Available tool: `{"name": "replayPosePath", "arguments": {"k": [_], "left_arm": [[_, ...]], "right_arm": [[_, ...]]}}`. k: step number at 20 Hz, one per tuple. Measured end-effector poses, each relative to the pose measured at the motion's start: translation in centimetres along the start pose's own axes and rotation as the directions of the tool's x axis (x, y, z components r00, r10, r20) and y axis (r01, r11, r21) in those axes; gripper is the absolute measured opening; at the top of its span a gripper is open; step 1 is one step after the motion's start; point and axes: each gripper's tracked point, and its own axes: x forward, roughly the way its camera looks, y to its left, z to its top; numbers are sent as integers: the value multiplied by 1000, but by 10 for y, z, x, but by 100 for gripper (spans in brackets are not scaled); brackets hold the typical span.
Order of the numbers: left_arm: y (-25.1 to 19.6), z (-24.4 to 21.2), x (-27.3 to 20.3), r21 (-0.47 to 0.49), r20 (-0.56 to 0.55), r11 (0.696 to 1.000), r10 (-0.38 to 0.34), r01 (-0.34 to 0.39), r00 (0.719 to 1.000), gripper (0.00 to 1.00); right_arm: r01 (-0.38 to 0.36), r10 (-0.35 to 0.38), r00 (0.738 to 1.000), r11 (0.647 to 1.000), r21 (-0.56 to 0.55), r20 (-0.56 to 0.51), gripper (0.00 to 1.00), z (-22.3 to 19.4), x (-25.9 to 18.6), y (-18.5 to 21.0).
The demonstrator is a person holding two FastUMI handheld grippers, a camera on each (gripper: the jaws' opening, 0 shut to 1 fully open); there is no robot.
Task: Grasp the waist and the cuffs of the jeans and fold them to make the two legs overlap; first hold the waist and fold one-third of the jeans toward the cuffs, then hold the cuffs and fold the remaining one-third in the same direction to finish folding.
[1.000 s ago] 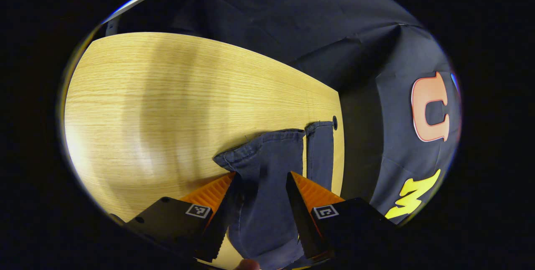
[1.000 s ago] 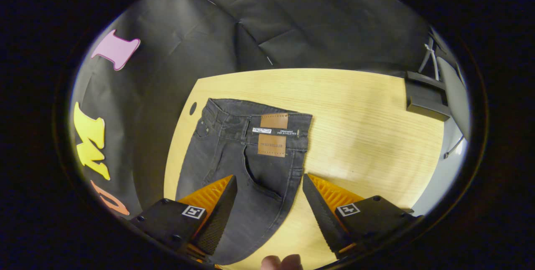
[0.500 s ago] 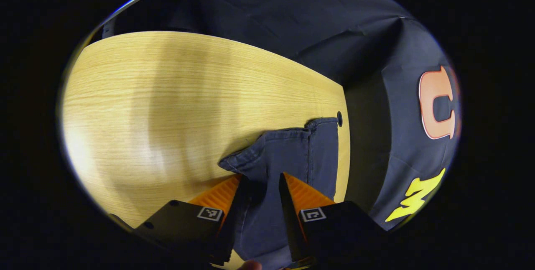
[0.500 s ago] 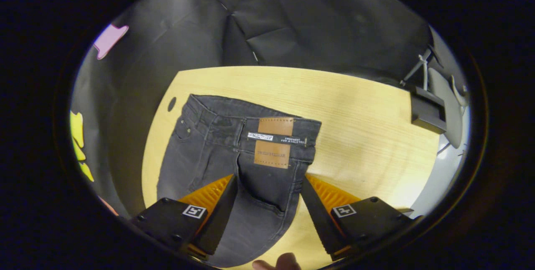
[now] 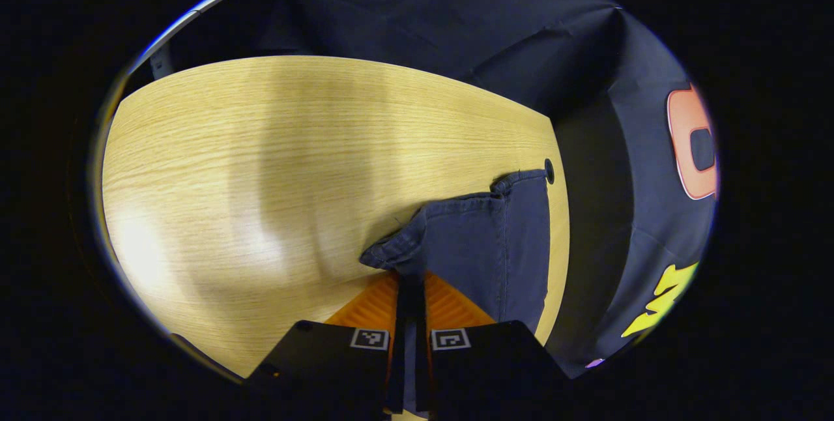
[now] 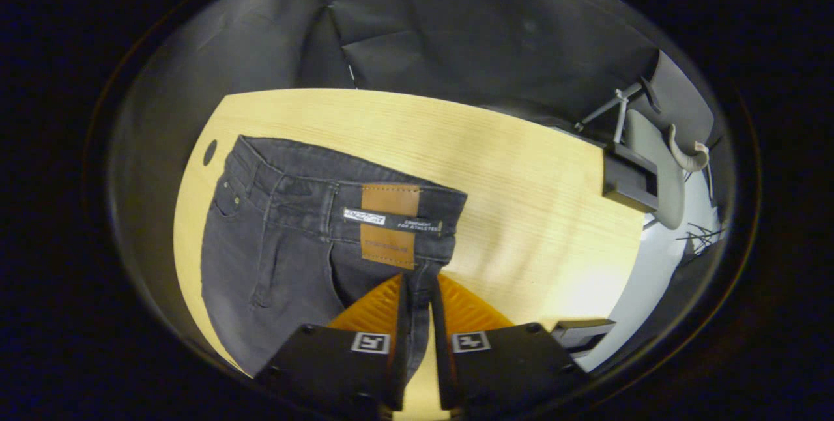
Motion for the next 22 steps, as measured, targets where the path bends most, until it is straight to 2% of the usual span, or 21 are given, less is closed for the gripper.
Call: {"name": "replayPosePath", "arguments": {"k": [2, 3, 4, 7, 10, 14, 18, 22], "left_arm": [[3, -2, -4, 5, -19, 1000, 17, -17, 1000, 8], [3, -3, -8, 7, -35, 1000, 26, -26, 999, 7], [2, -5, -14, 3, -57, 999, 33, -32, 998, 6], [-21, -4, -34, -58, -83, 998, -21, 17, 996, 5], [-39, -5, -50, -99, -90, 994, -48, 39, 995, 4], [-64, -5, -64, -138, -116, 989, -62, 46, 991, 4], [-85, 7, -63, -189, -157, 982, -36, 6, 987, 4], [-117, 19, -50, -172, -186, 985, -7, -26, 983, 4]], "right_arm": [[-20, 22, 998, 999, 33, -55, 7, 0, -2, 5], [-39, 42, 997, 998, 46, -69, 7, 2, -4, 3], [-66, 70, 994, 997, 47, -79, 1, 1, -5, 6], [-162, 168, 981, 985, 67, -99, 1, 5, -16, 6], [-272, 286, 952, 955, 121, -114, 1, 6, -24, 9], [-369, 394, 910, 912, 178, -132, 1, 13, -27, 17], [-423, 448, 882, 890, 171, -148, 0, 18, -35, 20], [-452, 478, 863, 876, 171, -166, 1, 25, -42, 21]]}}
